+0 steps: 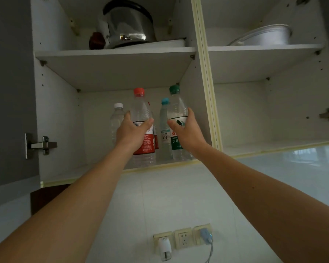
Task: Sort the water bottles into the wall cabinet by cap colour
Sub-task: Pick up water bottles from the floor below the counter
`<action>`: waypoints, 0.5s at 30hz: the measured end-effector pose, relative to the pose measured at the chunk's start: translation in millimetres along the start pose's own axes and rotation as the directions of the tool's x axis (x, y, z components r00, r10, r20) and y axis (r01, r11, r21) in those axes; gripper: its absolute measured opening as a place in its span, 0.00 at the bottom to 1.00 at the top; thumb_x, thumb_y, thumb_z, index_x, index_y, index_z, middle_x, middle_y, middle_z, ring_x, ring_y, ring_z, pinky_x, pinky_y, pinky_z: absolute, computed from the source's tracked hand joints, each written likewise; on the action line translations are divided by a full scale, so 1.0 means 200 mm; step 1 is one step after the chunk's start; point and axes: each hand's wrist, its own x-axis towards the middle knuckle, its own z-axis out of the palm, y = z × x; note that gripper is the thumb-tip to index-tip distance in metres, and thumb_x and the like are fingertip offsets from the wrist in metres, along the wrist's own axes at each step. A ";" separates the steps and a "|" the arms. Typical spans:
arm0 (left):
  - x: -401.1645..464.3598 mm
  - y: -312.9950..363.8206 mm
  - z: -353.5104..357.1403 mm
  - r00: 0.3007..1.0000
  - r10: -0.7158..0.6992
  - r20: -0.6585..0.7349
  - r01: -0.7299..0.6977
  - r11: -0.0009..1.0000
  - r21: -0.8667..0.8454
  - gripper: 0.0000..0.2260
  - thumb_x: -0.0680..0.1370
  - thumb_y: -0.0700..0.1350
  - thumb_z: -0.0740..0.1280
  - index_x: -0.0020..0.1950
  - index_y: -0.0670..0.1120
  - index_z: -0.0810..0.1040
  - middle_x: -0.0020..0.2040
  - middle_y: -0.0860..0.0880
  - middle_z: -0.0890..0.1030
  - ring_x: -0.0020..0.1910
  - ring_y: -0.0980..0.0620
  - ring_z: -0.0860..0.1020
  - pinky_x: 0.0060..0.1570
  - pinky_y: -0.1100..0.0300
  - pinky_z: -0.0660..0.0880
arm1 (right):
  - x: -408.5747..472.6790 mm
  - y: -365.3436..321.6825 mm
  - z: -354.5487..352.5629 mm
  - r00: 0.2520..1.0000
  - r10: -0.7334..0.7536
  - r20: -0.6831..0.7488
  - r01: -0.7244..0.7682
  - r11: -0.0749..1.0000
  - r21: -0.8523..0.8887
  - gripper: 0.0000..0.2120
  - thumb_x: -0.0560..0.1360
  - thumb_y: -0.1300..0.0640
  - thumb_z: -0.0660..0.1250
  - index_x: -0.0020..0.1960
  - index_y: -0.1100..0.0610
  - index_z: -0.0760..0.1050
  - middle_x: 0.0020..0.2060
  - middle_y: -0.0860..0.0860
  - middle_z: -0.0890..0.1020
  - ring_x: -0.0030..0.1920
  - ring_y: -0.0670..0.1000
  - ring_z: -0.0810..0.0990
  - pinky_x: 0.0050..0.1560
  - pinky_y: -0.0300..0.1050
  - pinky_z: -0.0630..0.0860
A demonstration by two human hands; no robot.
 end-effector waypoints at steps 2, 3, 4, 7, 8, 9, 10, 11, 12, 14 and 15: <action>-0.01 -0.01 -0.01 1.000 0.008 -0.009 -0.008 0.999 0.044 0.30 0.76 0.62 0.69 0.73 0.49 0.68 0.63 0.46 0.79 0.59 0.44 0.79 0.61 0.46 0.77 | 0.00 0.00 -0.02 0.999 0.013 0.047 -0.012 1.000 -0.005 0.36 0.80 0.50 0.68 0.80 0.51 0.52 0.72 0.55 0.72 0.68 0.58 0.76 0.64 0.64 0.77; -0.01 -0.02 -0.01 1.000 0.012 -0.004 -0.011 0.998 0.059 0.27 0.77 0.61 0.69 0.71 0.48 0.71 0.61 0.46 0.80 0.56 0.46 0.80 0.58 0.49 0.77 | 0.00 0.00 -0.04 0.997 0.024 0.073 -0.024 1.000 -0.010 0.35 0.80 0.51 0.68 0.80 0.50 0.53 0.70 0.54 0.73 0.65 0.57 0.78 0.62 0.62 0.78; -0.02 -0.03 -0.02 1.000 0.015 0.012 -0.015 0.997 0.071 0.25 0.77 0.60 0.70 0.68 0.48 0.73 0.60 0.47 0.81 0.54 0.47 0.80 0.56 0.52 0.77 | 0.00 0.00 -0.06 0.993 0.044 0.105 -0.042 0.999 -0.028 0.34 0.79 0.52 0.69 0.79 0.51 0.55 0.68 0.54 0.75 0.63 0.57 0.79 0.60 0.60 0.80; -0.04 -0.07 -0.06 0.996 0.031 0.084 -0.040 0.992 0.118 0.21 0.76 0.56 0.73 0.65 0.50 0.74 0.55 0.52 0.80 0.49 0.51 0.79 0.49 0.57 0.74 | 0.01 0.00 -0.13 0.967 0.121 0.224 -0.088 0.984 -0.153 0.25 0.77 0.53 0.72 0.69 0.55 0.66 0.57 0.53 0.80 0.54 0.54 0.83 0.50 0.49 0.83; -0.05 -0.08 -0.07 0.994 0.035 0.105 -0.049 0.991 0.127 0.21 0.76 0.55 0.74 0.65 0.51 0.74 0.53 0.54 0.79 0.48 0.53 0.78 0.47 0.59 0.74 | 0.02 0.00 -0.15 0.956 0.136 0.260 -0.088 0.978 -0.189 0.20 0.76 0.54 0.73 0.64 0.54 0.70 0.54 0.52 0.82 0.53 0.53 0.83 0.48 0.45 0.82; -0.05 -0.09 -0.07 0.992 0.039 0.121 -0.054 0.991 0.124 0.22 0.75 0.55 0.74 0.66 0.52 0.74 0.51 0.55 0.78 0.47 0.54 0.77 0.46 0.60 0.74 | 0.02 0.01 -0.16 0.947 0.146 0.285 -0.086 0.973 -0.212 0.16 0.76 0.54 0.74 0.60 0.54 0.73 0.52 0.52 0.83 0.52 0.53 0.84 0.47 0.44 0.82; -0.05 -0.10 -0.08 0.990 0.039 0.133 -0.054 0.992 0.113 0.22 0.75 0.54 0.74 0.67 0.52 0.74 0.51 0.55 0.77 0.47 0.54 0.77 0.47 0.59 0.76 | 0.02 0.02 -0.16 0.942 0.158 0.296 -0.091 0.970 -0.226 0.15 0.75 0.55 0.74 0.59 0.54 0.75 0.51 0.52 0.84 0.52 0.53 0.84 0.47 0.44 0.81; -0.05 -0.10 -0.07 0.989 0.033 0.141 -0.047 0.994 0.098 0.23 0.75 0.54 0.74 0.68 0.52 0.74 0.51 0.54 0.78 0.47 0.54 0.78 0.50 0.57 0.78 | 0.02 0.02 -0.16 0.940 0.171 0.295 -0.101 0.966 -0.238 0.16 0.75 0.54 0.75 0.60 0.54 0.76 0.51 0.53 0.84 0.52 0.52 0.84 0.49 0.45 0.81; -0.04 -0.10 -0.07 0.989 0.024 0.148 -0.037 0.996 0.084 0.23 0.76 0.53 0.74 0.68 0.52 0.74 0.51 0.53 0.78 0.48 0.53 0.78 0.53 0.54 0.79 | 0.03 0.03 -0.15 0.941 0.179 0.287 -0.107 0.962 -0.251 0.17 0.75 0.54 0.75 0.61 0.55 0.76 0.52 0.53 0.84 0.52 0.53 0.83 0.51 0.47 0.82; -0.03 -0.10 -0.05 0.987 0.008 0.161 -0.018 0.998 0.064 0.23 0.76 0.53 0.74 0.69 0.52 0.73 0.53 0.52 0.79 0.51 0.51 0.79 0.57 0.50 0.79 | 0.05 0.04 -0.13 0.944 0.176 0.279 -0.095 0.956 -0.278 0.19 0.75 0.54 0.75 0.63 0.56 0.75 0.54 0.53 0.83 0.54 0.53 0.83 0.55 0.49 0.81; -0.02 -0.10 -0.03 0.987 0.004 0.163 -0.013 0.998 0.057 0.23 0.76 0.53 0.74 0.69 0.52 0.73 0.55 0.51 0.80 0.52 0.51 0.79 0.58 0.50 0.79 | 0.06 0.05 -0.11 0.945 0.169 0.279 -0.086 0.954 -0.288 0.19 0.75 0.55 0.75 0.63 0.56 0.75 0.54 0.53 0.83 0.55 0.53 0.83 0.55 0.49 0.81</action>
